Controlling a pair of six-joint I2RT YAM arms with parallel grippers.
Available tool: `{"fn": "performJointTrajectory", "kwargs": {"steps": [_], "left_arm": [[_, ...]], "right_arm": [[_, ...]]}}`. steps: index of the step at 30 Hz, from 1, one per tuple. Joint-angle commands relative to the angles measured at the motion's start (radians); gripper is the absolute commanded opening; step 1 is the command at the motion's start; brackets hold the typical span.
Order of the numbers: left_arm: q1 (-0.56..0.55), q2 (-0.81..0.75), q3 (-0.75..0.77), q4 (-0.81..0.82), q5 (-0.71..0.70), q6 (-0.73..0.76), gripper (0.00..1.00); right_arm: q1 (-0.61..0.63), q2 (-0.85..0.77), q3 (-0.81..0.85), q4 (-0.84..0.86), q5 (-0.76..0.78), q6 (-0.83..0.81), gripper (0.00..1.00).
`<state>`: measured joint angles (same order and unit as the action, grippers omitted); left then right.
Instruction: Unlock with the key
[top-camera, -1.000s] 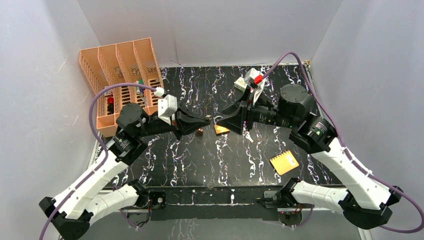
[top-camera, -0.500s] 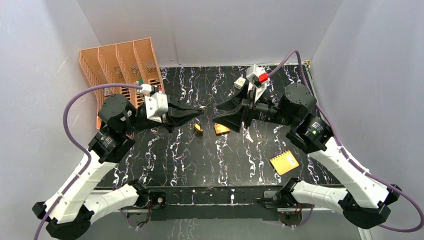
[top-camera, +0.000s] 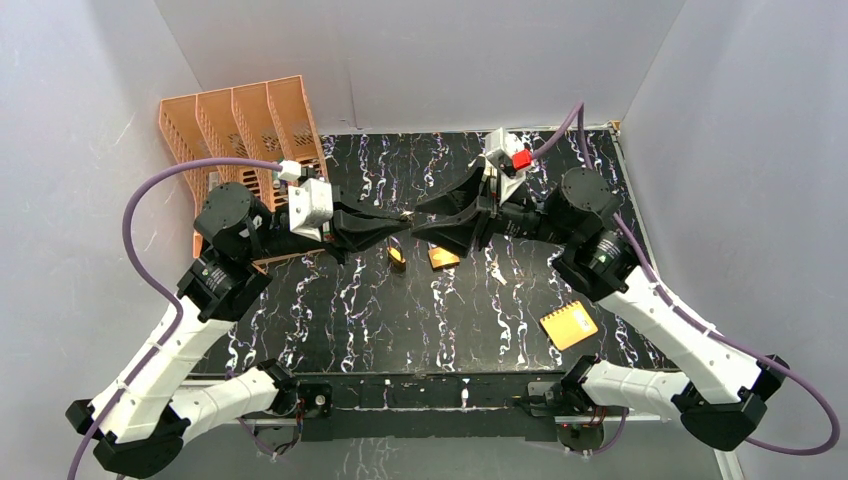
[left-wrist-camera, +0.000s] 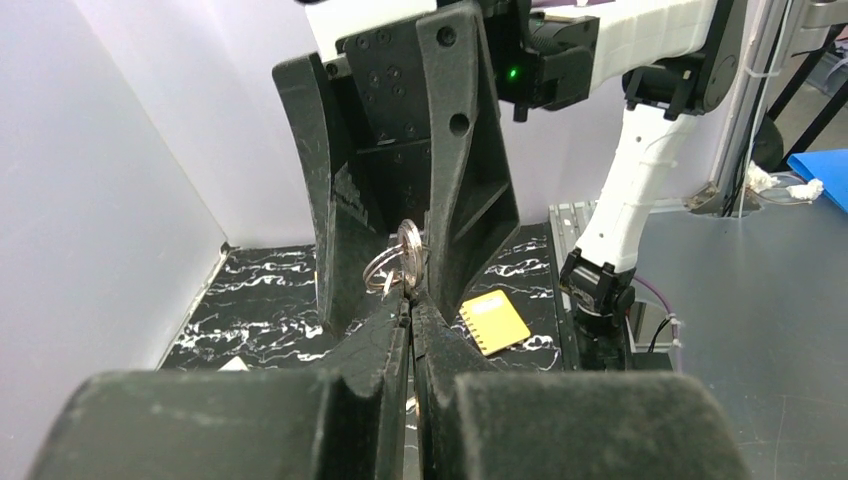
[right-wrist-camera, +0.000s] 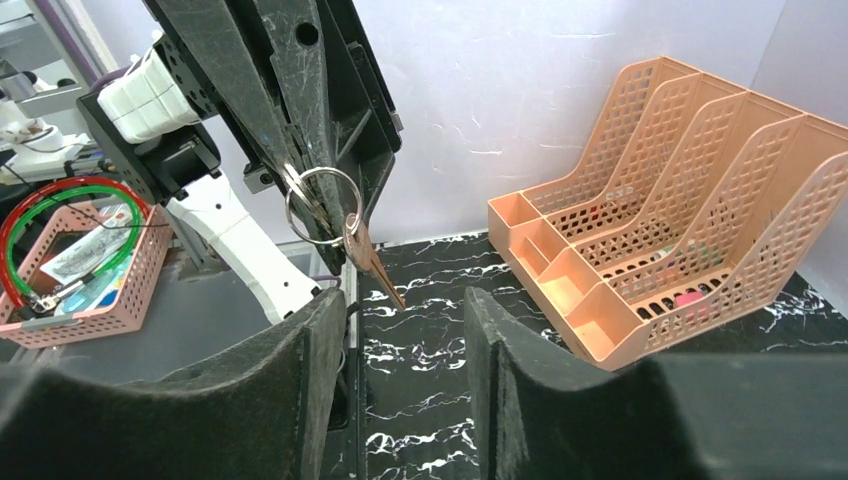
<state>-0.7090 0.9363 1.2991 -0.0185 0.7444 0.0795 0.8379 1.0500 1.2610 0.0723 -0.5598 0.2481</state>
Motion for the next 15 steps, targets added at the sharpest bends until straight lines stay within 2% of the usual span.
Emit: {"fn": "performJointTrajectory", "kwargs": {"steps": [1,7,15], "left_arm": [[0.001,-0.01,0.038,0.074,0.029,-0.035,0.0],[0.001,-0.008,0.037,0.091,0.039,-0.05,0.0],[0.0,-0.008,0.036,0.101,0.049,-0.058,0.0]], "right_arm": [[0.0,0.019,0.023,0.106,-0.05,-0.026,0.52],[0.001,0.037,0.033,0.112,-0.068,-0.023,0.43],[0.001,0.036,0.033,0.143,-0.055,-0.023,0.42]]}}
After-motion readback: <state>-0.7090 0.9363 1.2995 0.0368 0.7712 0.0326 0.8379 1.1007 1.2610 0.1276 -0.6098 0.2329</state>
